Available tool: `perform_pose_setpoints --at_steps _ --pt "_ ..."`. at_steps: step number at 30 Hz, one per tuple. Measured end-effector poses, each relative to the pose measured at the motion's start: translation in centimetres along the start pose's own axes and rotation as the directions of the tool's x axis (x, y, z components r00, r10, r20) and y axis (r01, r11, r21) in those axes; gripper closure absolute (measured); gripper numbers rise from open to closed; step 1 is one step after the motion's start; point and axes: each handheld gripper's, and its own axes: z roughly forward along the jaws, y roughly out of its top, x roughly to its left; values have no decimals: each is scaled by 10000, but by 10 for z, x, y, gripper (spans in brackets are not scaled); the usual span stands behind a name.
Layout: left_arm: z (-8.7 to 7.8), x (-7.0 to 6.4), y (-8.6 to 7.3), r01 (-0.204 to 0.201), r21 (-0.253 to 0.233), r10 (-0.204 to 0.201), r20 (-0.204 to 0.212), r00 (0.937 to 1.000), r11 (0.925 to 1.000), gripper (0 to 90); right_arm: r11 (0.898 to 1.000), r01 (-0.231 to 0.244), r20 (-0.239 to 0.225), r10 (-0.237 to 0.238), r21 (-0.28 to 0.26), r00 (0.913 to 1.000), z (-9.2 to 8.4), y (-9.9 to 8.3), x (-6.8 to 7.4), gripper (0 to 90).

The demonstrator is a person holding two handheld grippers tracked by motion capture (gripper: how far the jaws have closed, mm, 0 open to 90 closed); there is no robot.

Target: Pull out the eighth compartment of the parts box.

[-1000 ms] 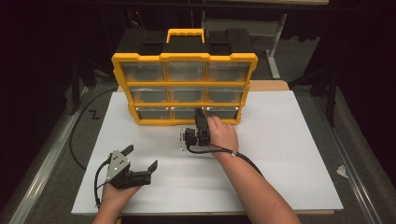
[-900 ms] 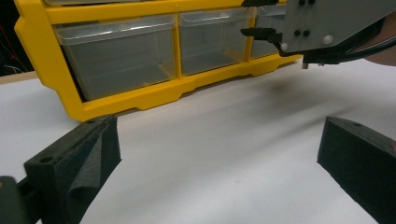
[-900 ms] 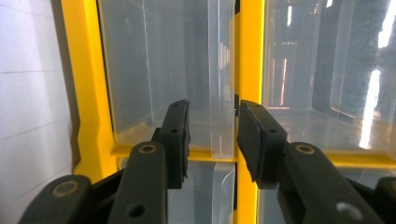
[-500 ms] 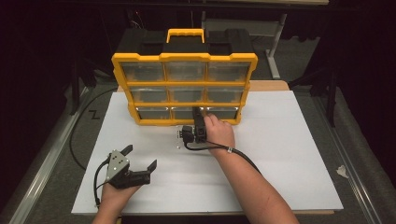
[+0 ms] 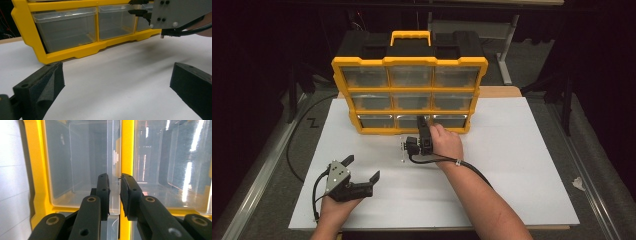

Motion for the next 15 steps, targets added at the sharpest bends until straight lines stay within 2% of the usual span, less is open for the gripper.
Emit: perform_pose_setpoints --at_steps 15 --pt "-1 0 1 10 -79 -10 3 10000 10000 3 9996 101 -64 -102 -259 9999 -31 -1 0 794"
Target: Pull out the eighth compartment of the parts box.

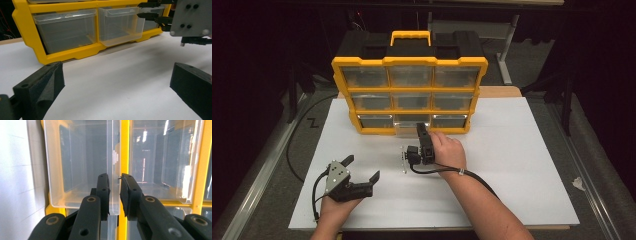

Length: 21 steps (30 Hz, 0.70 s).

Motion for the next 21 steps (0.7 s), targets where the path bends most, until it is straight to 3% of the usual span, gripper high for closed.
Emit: perform_pose_setpoints --at_steps 15,21 --pt "0 0 0 11 1 -11 4 10000 10000 3 9998 -50 -28 49 -181 10000 -25 -1 1 794" --pt "0 0 1 -7 -5 7 2 10000 10000 3 9999 -112 -76 111 -68 9999 -27 -2 1 794"
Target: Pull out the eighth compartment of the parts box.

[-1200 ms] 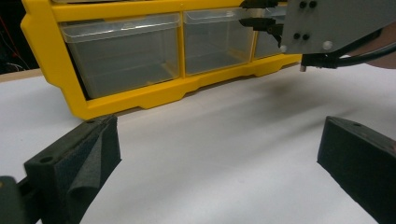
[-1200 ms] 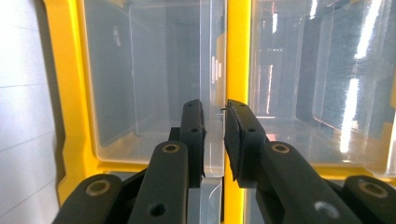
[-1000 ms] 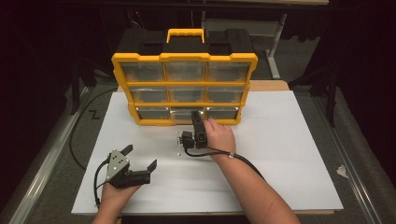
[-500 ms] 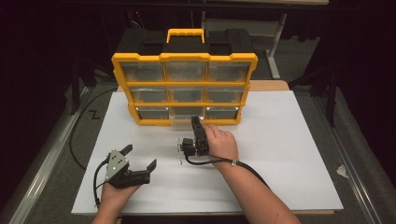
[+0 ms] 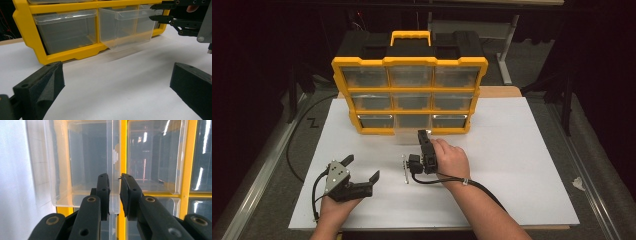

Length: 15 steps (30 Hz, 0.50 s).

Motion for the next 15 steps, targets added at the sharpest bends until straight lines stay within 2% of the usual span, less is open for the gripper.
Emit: perform_pose_setpoints --at_steps 5,7,10,15 --pt "0 0 0 22 -6 -22 -5 10000 10000 3 10000 -68 -136 67 -18 9999 2 1 2 792" --pt "0 0 0 35 -6 -35 -6 10000 10000 3 9999 101 -80 -102 -76 9999 2 2 3 792" --pt "0 0 0 29 1 -29 -3 10000 10000 3 9999 78 -159 -79 -65 9998 1 2 2 792" --pt "0 0 0 45 -10 -45 -6 10000 10000 3 9998 128 -194 -130 -118 9997 -5 2 0 792"
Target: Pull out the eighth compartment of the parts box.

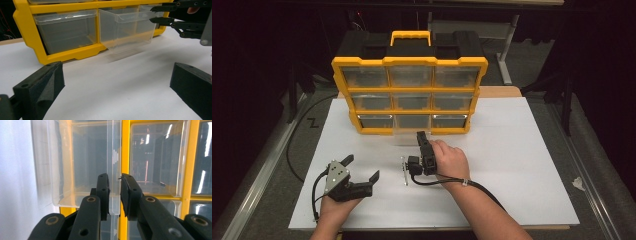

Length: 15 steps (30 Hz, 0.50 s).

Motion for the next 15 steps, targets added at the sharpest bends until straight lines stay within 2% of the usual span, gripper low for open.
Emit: perform_pose_setpoints --at_steps 15 --pt "-1 0 0 -4 -34 4 -36 10000 10000 3 9998 12 -66 -13 -198 10000 -14 2 3 790"
